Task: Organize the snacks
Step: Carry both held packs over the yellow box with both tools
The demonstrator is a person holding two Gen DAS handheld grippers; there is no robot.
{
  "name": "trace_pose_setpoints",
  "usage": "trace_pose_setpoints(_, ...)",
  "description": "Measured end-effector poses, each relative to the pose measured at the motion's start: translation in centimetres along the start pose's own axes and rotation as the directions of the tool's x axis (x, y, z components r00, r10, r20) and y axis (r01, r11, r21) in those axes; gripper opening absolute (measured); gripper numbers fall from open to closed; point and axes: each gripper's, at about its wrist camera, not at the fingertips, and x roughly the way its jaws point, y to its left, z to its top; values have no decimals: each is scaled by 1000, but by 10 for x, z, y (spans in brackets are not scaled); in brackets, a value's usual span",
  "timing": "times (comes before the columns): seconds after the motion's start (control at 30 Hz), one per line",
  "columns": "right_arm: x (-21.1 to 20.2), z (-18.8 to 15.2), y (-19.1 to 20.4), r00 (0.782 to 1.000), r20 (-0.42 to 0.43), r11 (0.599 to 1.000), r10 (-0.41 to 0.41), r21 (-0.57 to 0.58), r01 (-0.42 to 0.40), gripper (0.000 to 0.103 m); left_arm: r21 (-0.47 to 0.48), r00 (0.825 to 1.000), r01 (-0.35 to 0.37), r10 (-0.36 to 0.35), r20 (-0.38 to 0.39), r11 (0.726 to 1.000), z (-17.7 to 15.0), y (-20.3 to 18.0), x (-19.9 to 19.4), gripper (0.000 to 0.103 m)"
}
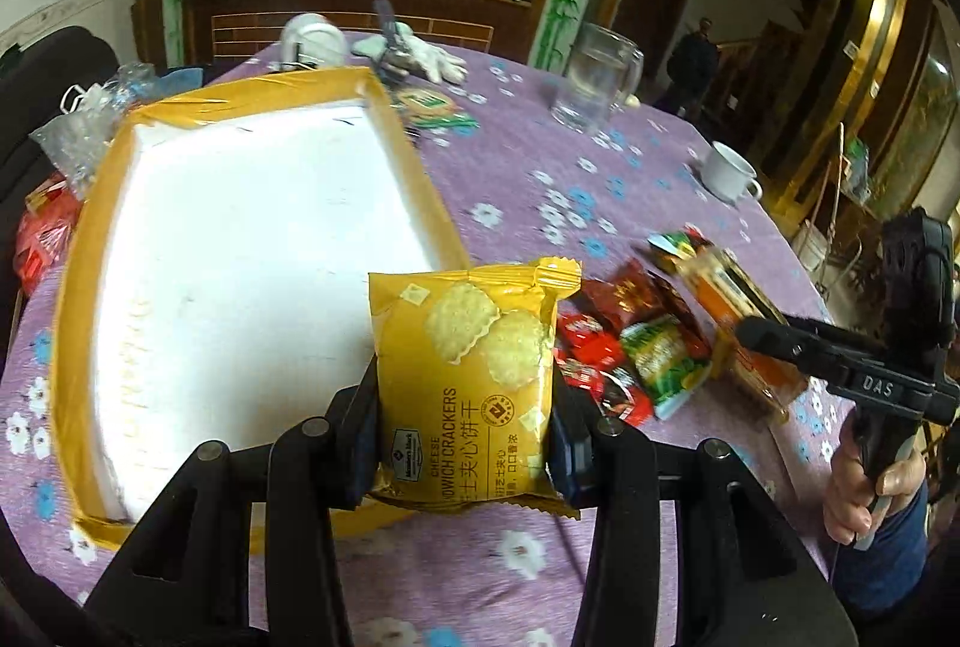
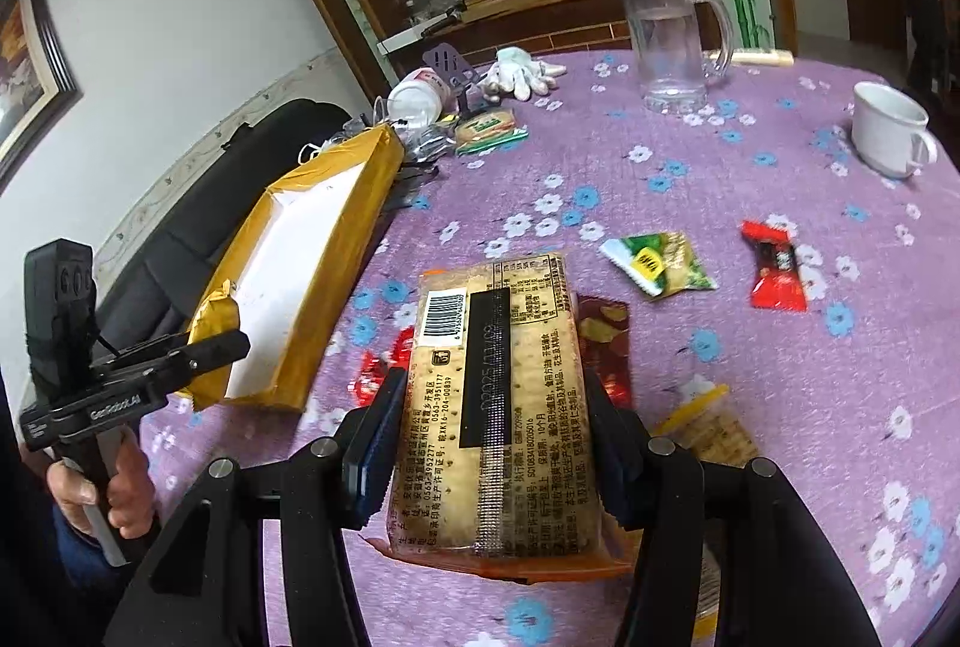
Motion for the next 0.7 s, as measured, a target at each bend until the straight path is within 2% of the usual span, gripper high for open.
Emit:
trace_pose_setpoints(0.2,10,8,30,998,-45,999,43,6,-42,56,-40,1000,-12,13,16,999,7,28,-5,43)
trace_pose_setpoints(0.37,18,28,66,995,-65,997,70,-28,-72,56,-56,999,-36,38,31,998,18,51,-10,43)
trace_pose_setpoints(0.7,56,67,129,992,-78,992,102,-66,-107,56,-106,994,-78,86,67,991,64,89,-3,43)
